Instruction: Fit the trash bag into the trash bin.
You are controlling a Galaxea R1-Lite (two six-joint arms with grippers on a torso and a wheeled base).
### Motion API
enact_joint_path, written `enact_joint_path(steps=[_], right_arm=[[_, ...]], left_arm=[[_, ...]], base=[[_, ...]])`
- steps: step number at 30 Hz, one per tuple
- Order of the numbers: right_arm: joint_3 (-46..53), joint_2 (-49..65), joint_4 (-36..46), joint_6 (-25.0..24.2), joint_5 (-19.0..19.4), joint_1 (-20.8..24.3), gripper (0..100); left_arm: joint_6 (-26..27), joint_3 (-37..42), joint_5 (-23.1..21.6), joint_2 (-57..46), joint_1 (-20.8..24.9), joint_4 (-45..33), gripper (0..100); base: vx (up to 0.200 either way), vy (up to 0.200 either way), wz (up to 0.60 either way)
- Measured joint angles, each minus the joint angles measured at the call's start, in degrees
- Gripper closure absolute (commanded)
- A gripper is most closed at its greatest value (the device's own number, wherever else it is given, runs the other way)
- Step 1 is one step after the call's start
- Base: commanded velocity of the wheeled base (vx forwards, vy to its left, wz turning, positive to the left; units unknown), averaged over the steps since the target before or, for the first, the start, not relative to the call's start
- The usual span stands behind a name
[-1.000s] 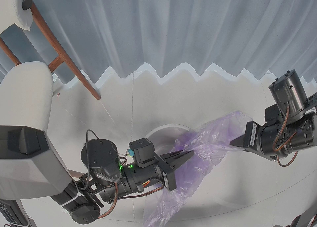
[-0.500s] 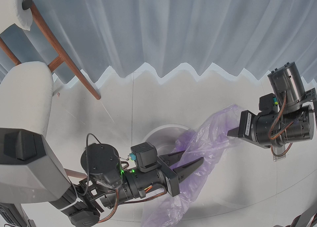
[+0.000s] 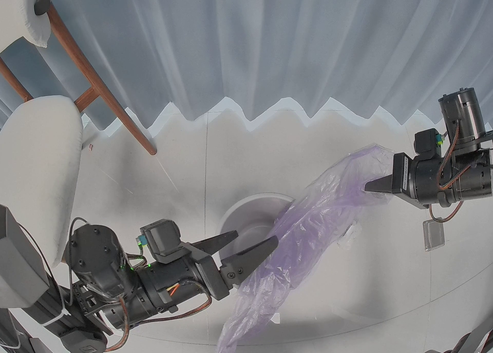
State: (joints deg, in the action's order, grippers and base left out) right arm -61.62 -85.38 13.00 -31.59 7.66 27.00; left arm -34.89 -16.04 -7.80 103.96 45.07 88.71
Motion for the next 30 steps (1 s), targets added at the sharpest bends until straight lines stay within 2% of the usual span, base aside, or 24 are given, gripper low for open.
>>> enact_joint_path(steps=[10,23,30], right_arm=[[1.01,1.67,-0.09,0.37,0.24,-0.09,100],[3.39,4.62,-0.13,0.41,0.24,0.09,100],[4.16,5.53,-0.16,0.52,0.20,0.30,100]], left_arm=[[-0.41,2.40,0.01,-1.21,0.55,0.02,0],[0.62,0.59,0.41,3.73,0.44,0.02,0],[1.28,-1.04,0.52,5.35,2.85,0.02,0]], base=[[0.000,0.000,0.00],[0.000,0.000,0.00],[0.000,0.000,0.00]])
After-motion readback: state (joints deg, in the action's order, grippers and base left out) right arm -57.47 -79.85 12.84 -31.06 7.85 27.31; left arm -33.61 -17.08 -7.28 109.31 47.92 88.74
